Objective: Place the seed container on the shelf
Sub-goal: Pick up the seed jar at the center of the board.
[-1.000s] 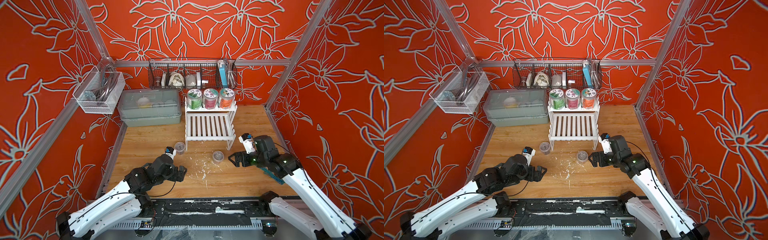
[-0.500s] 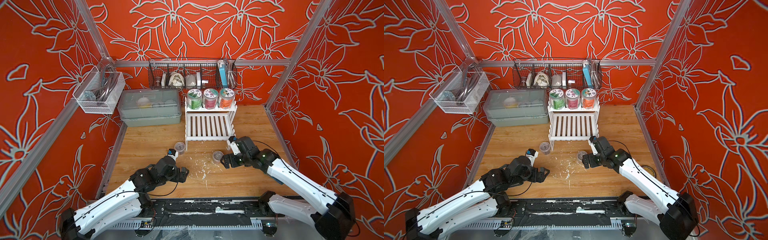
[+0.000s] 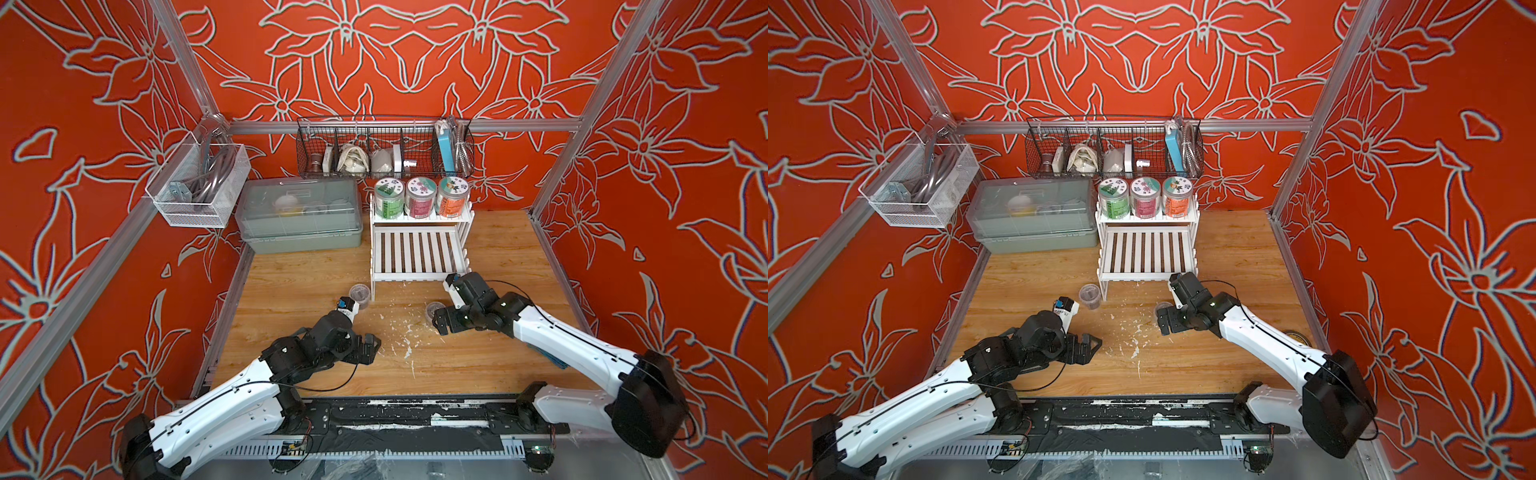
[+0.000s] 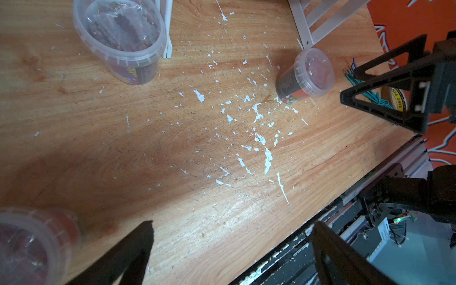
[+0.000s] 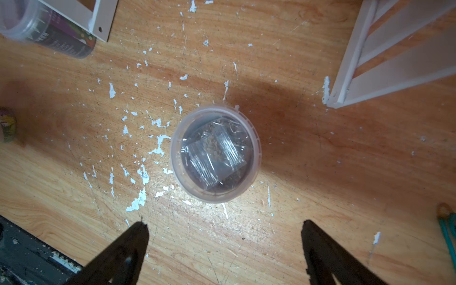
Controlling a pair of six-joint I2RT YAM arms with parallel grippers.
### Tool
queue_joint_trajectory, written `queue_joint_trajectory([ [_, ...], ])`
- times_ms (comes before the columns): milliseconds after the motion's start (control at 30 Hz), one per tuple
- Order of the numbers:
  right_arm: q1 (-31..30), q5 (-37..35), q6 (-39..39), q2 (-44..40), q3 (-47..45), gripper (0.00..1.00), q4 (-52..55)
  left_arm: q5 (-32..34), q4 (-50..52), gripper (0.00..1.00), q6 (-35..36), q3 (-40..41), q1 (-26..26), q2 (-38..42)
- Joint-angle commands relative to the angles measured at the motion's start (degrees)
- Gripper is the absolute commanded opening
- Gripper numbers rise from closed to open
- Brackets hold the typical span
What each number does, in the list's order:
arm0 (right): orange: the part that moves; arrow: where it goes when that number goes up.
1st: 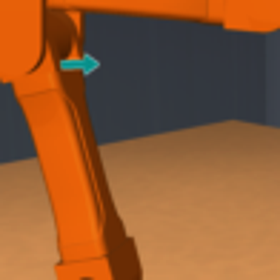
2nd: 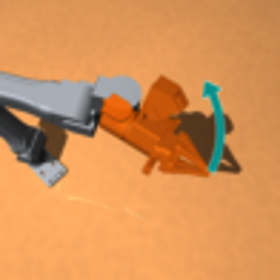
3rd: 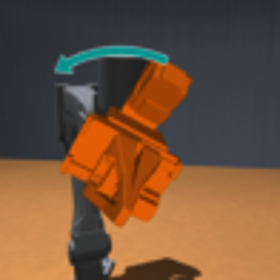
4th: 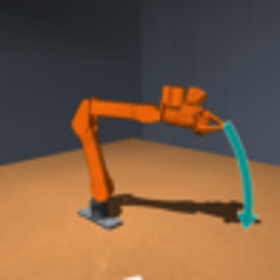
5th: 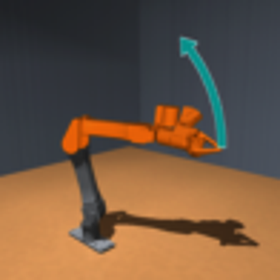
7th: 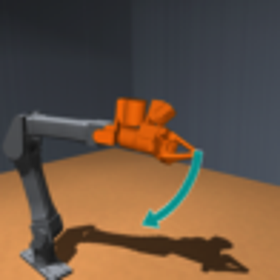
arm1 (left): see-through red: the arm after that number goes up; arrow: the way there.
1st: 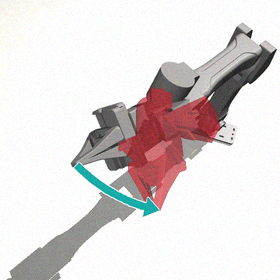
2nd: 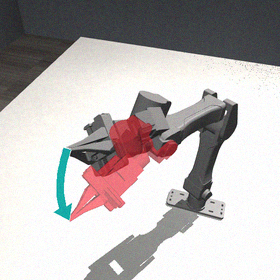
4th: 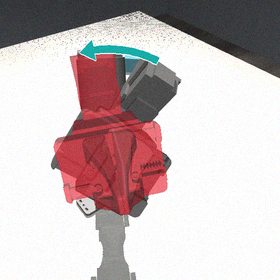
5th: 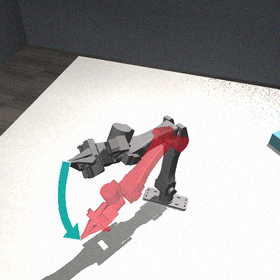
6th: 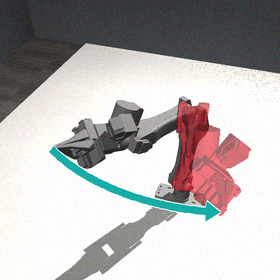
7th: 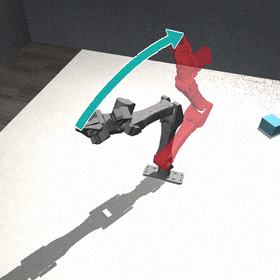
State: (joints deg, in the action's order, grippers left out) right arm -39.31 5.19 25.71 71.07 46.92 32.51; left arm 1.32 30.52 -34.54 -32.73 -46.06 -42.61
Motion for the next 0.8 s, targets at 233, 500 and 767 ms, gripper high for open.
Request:
queue_joint_trajectory([
  [233, -1.9, -2.4, 2.4, 4.9, 3.6, 0.99, -1.4, -0.5, -0.4, 0.99, 0.9, 0.8, 0.5, -0.5],
  [500, -2.0, -3.3, 3.0, 7.5, 4.8, 0.99, -1.0, -0.5, -0.3, 0.99, 1.1, 0.8, 0.5, -0.2],
  [767, -2.0, -3.8, 3.9, 9.6, 5.5, 1.00, -2.5, -1.0, -0.7, 0.99, 0.4, 0.7, 0.5, -0.5],
])
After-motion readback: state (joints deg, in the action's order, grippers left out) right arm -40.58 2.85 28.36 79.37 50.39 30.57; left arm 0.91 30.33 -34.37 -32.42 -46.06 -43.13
